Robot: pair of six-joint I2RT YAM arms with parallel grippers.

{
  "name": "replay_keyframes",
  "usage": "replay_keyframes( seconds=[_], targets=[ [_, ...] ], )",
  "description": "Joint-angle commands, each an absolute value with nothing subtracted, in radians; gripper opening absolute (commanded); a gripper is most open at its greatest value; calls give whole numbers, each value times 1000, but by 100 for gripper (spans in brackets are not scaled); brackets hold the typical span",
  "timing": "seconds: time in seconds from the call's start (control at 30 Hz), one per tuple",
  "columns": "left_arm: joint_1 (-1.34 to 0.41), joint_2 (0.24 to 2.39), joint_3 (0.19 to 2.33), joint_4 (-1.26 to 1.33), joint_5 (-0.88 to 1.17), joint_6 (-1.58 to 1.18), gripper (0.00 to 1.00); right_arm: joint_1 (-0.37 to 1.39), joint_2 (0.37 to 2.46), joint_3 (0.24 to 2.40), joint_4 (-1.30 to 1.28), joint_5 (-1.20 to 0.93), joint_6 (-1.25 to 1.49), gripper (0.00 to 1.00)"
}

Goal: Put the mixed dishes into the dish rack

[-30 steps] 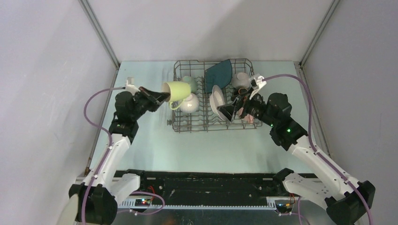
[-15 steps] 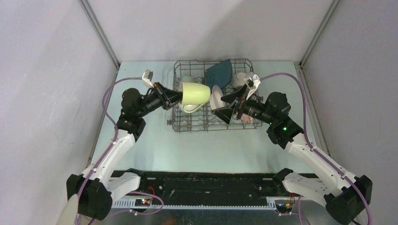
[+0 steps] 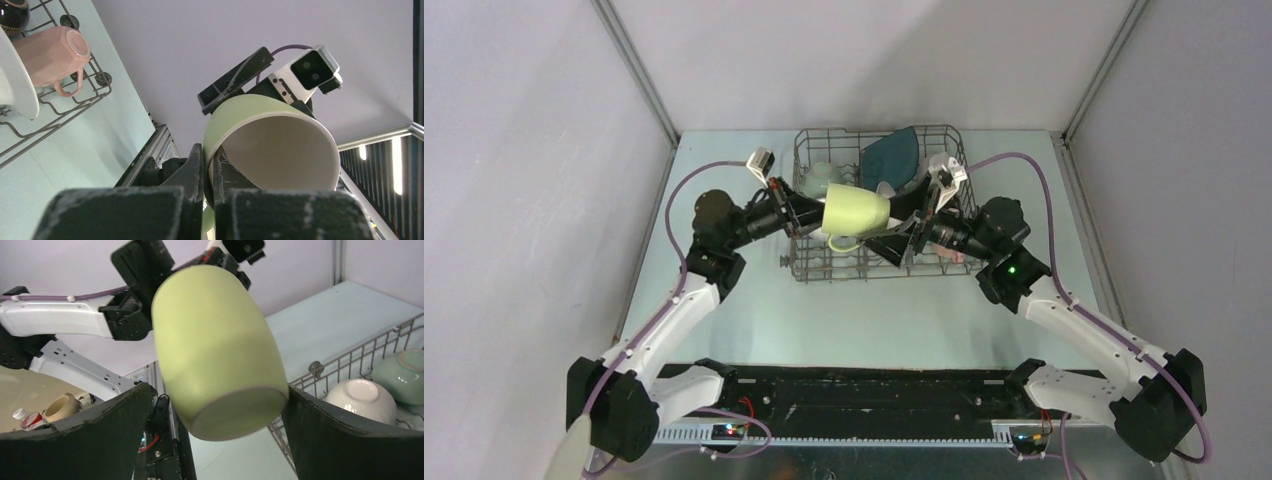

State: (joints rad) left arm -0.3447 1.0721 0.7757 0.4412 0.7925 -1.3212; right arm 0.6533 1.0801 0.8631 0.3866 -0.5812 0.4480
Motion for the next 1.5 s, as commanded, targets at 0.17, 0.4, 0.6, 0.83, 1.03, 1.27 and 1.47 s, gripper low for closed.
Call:
replay_keyframes(
  seconds=[0.17,0.4,0.6,0.83,1.03,1.27,1.47],
  targets=[
    [-365,1082,804,558,821,-1374,0,673,1105,937,479,-614,505,92],
    [-370,1080,817,512,823,-1332,7,682,1101,939,483,-582,530,23],
    [-340,1013,877,164,709,-1067,43,682,1085,939,458,-537,549,0],
    [-230,869,895,-140,498,-827,77,683,1088,951,339,-409,507,0],
    [-189,757,951,-514,81,-645,81,730,1218,1101,40,-216,318,0],
    [-189,635,853,-519,-21,-593,80,802,1548,1471,-371,-215,-149,0],
    [-189,630,857,-561,-42,-515,81,836,1813,1789,-650,-142,-337,0]
  ],
)
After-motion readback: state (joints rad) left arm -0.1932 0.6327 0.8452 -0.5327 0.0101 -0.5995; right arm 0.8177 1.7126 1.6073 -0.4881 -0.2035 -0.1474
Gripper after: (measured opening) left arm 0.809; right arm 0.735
